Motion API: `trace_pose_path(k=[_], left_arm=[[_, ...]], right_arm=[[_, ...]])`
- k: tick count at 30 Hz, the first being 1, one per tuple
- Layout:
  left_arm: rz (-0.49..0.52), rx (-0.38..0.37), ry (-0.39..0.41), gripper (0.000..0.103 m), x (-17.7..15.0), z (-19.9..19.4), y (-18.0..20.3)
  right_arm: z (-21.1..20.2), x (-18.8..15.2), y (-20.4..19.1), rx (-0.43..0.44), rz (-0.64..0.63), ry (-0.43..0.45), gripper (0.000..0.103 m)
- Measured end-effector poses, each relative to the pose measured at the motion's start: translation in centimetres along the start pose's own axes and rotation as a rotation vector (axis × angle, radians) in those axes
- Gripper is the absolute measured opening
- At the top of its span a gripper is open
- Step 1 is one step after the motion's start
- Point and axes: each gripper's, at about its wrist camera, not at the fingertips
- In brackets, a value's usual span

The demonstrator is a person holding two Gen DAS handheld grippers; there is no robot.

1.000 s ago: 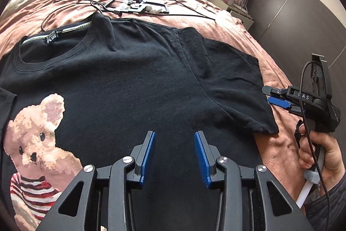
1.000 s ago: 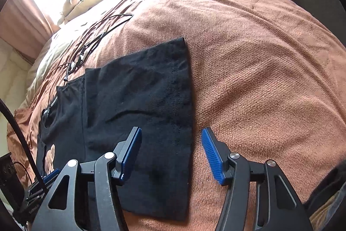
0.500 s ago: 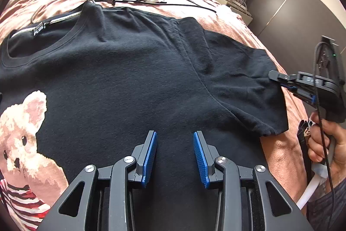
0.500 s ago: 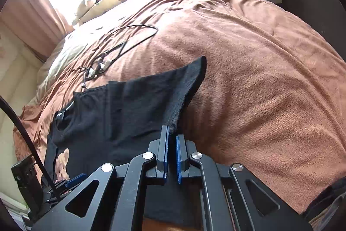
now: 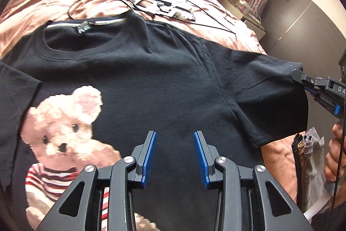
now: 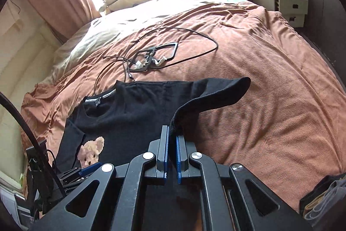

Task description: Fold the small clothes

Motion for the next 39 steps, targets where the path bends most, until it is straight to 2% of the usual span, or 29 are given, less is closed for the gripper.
trace_pose_path(k=[8, 18, 20, 22, 24, 25, 28, 35, 39], left_arm=[[-0.026, 0.028, 0.019, 0.038, 0.0, -3.9, -2.7], [-0.058, 0.062, 0.041, 0.039, 0.0, -7.1, -5.1], [-0.059, 0.065, 0.045, 0.039, -0.1, -7.4, -5.3], [-0.051, 0.073, 0.047, 0.04, -0.1, -7.6, -5.3], [-0.045, 0.08, 0.048, 0.043, -0.1, -7.5, -5.5], [-0.044, 0.083, 0.048, 0.045, -0.1, -7.4, -5.5], [-0.036, 0.093, 0.041, 0.047, -0.1, -6.7, -5.5], [0.023, 0.126, 0.02, 0.047, 0.3, -3.7, -4.6], [0.069, 0.134, 0.006, 0.047, 0.5, -1.6, -3.4]], right_arm=[[0.4, -0.8, -4.4, 0.031, -0.034, -0.03, 0.002], [3.4, -2.2, -9.4, 0.068, -0.093, -0.114, 0.003], [3.8, -2.2, -9.5, 0.105, -0.09, -0.132, 0.004], [4.0, -2.0, -8.9, 0.125, -0.078, -0.139, 0.016], [3.7, -2.0, -8.0, 0.13, -0.063, -0.108, 0.069], [3.4, -2.0, -7.4, 0.131, -0.058, -0.082, 0.072], [3.4, -2.5, -5.9, 0.126, -0.05, -0.066, 0.072], [5.5, -3.9, -2.7, 0.018, -0.041, -0.095, 0.07], [7.9, -4.6, -0.9, -0.055, -0.041, -0.155, 0.045]])
Point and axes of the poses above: each gripper's, at about its wrist camera, not at the fingertips, and z roughly the way its jaws point, y to its right, x to its top, and after that the axes turned 2 degrees about x, right-handed
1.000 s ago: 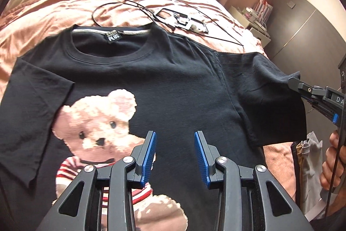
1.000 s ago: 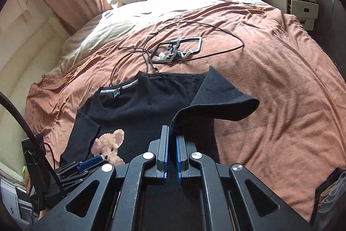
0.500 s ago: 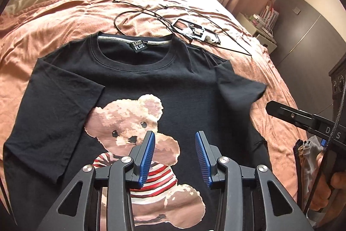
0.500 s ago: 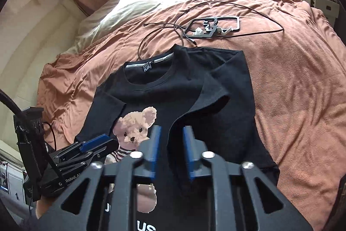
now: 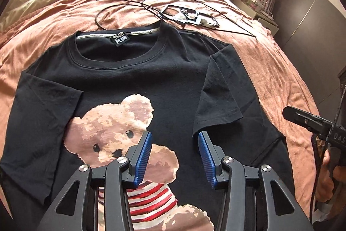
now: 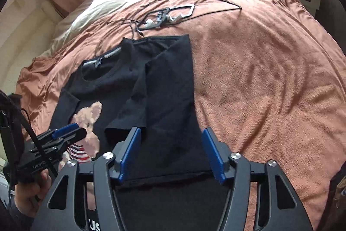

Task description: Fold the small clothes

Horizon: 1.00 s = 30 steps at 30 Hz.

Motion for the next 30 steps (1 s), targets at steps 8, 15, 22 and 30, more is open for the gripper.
trace_pose_path(k=[8, 15, 22, 30], left_arm=[[0.136, 0.051, -0.027, 0.047, 0.2, 4.0, 4.1], [0.156, 0.121, 0.002, 0.047, 0.2, 6.1, 4.1], [0.079, 0.112, 0.031, 0.005, 0.2, 4.9, 2.4], [-0.024, 0.06, -0.014, 0.001, 0.5, 4.5, 0.3]], right_arm=[[2.9, -0.9, 1.5, -0.057, -0.035, -0.069, 0.027], [3.7, -1.7, 0.8, -0.079, -0.093, -0.044, 0.025], [3.9, -2.4, 1.1, -0.061, -0.084, -0.027, 0.025], [2.3, -1.9, 2.6, -0.035, -0.04, -0.066, 0.025]])
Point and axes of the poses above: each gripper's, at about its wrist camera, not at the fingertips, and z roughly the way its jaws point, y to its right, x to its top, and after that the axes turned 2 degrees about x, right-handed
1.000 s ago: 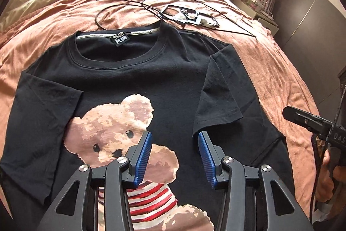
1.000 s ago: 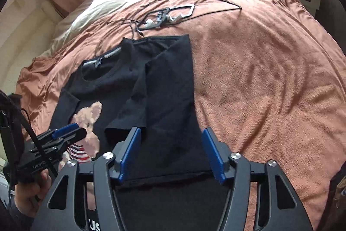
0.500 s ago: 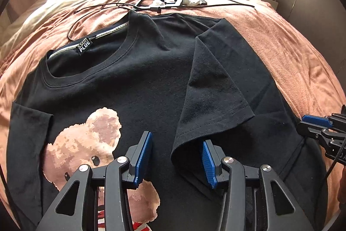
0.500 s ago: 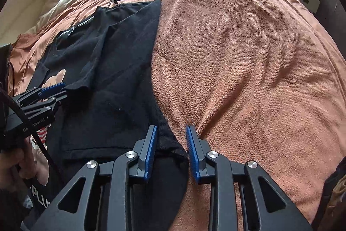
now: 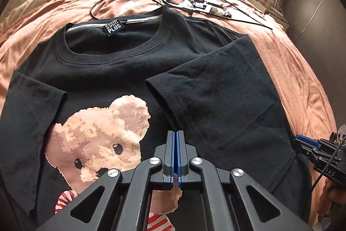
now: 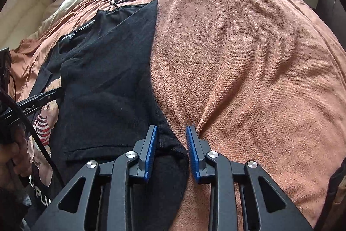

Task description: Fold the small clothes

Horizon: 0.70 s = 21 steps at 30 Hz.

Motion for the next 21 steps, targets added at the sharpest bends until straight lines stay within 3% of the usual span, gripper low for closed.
trace_pose_path(k=[5, 9, 16, 21], left_arm=[[-0.011, -0.015, -0.03, 0.001, -0.1, 0.3, -0.3], [-0.017, 0.003, -0.038, 0.001, -0.3, 0.3, -0.6], [-0.003, 0.064, -0.017, 0.002, 0.3, -0.3, -2.2], [-0.008, 0.062, -0.015, 0.003, 0.4, -0.6, -3.6]], right_arm=[[-1.8, 2.0, -1.4, 0.029, -0.017, 0.073, 0.025], [0.0, 3.6, -2.9, 0.009, -0.047, 0.045, 0.025], [4.6, 5.8, -4.2, -0.108, -0.09, 0.005, 0.025], [5.2, 7.6, -3.9, -0.184, -0.014, 0.055, 0.025]])
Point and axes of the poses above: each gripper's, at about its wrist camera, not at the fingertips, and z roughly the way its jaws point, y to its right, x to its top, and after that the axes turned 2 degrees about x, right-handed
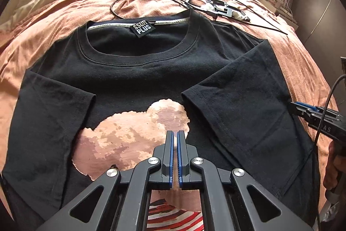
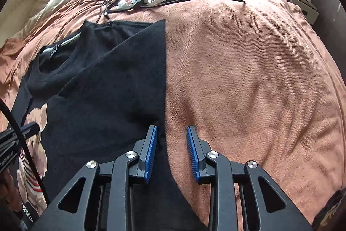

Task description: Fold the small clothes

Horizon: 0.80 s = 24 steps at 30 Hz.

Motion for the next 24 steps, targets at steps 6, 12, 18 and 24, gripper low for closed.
trace_pose_path(k=[6, 12, 18, 24], left_arm=[[-0.012, 0.001, 0.001, 0.023, -0.7, -1.5, -1.4], [-0.004, 0.03, 0.051, 0.055, -2.0, -5.1, -1.9], [-0.033, -0.003, 0.088, 0.093, -4.7, -10.1, -3.1], [-0.05, 0.03, 0.133, 0.103, -7.4, -15.3, -4.8]], right_arm=[[-2.3, -1.2, 0.3, 0.038, 0.025, 0.038, 0.025], [-6.2, -3.2, -0.6, 0.067, -0.004, 0.029, 0.041], [-11.7, -6.6, -2.0, 0.111, -0.016, 0.062, 0.083], [-17.7, -10.7, -2.0, 0.102, -0.052, 0.1, 0.087]])
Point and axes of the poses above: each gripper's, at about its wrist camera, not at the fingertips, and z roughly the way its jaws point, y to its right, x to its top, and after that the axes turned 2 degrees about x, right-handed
